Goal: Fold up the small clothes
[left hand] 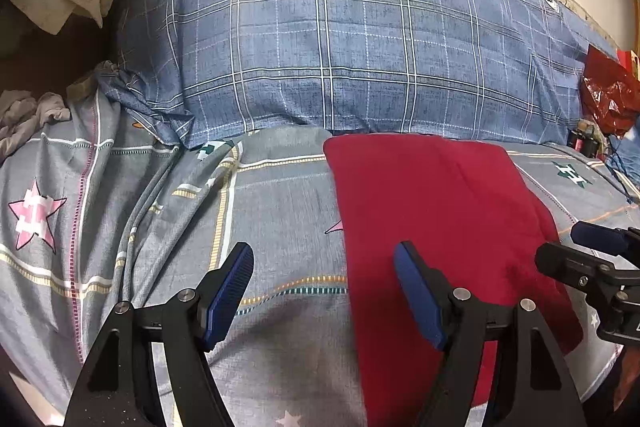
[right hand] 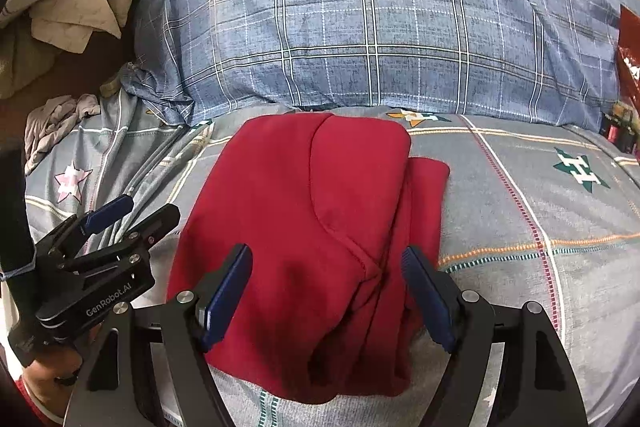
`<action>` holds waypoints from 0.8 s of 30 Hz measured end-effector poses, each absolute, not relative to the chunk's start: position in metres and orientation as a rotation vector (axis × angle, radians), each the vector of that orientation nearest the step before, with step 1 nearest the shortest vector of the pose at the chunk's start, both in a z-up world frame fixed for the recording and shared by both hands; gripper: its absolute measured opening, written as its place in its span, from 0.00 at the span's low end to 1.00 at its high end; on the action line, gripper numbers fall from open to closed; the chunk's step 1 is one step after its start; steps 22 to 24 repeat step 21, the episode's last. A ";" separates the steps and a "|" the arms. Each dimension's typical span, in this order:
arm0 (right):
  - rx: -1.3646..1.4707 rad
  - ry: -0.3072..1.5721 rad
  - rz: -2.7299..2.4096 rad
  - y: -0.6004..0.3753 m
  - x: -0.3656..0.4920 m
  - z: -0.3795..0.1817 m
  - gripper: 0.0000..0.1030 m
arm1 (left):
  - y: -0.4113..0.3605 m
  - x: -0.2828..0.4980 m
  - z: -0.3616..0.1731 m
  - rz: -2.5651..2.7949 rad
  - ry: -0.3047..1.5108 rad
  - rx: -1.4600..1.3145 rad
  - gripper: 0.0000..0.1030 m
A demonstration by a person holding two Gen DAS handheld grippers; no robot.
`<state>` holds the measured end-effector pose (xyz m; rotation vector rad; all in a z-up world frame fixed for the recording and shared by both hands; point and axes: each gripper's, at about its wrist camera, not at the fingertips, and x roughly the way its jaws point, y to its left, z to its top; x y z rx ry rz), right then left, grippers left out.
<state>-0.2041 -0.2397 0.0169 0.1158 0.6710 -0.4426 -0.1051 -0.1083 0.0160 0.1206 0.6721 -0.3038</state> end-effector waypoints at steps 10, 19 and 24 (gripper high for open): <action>0.103 0.680 -0.441 -0.238 -0.199 0.014 0.77 | -0.107 -0.102 0.015 -0.297 0.680 0.108 0.71; 0.111 0.683 -0.435 -0.240 -0.196 0.014 0.77 | -0.111 -0.102 0.013 -0.306 0.675 0.118 0.71; 0.101 0.690 -0.434 -0.239 -0.194 0.013 0.77 | -0.109 -0.100 0.014 -0.306 0.684 0.106 0.71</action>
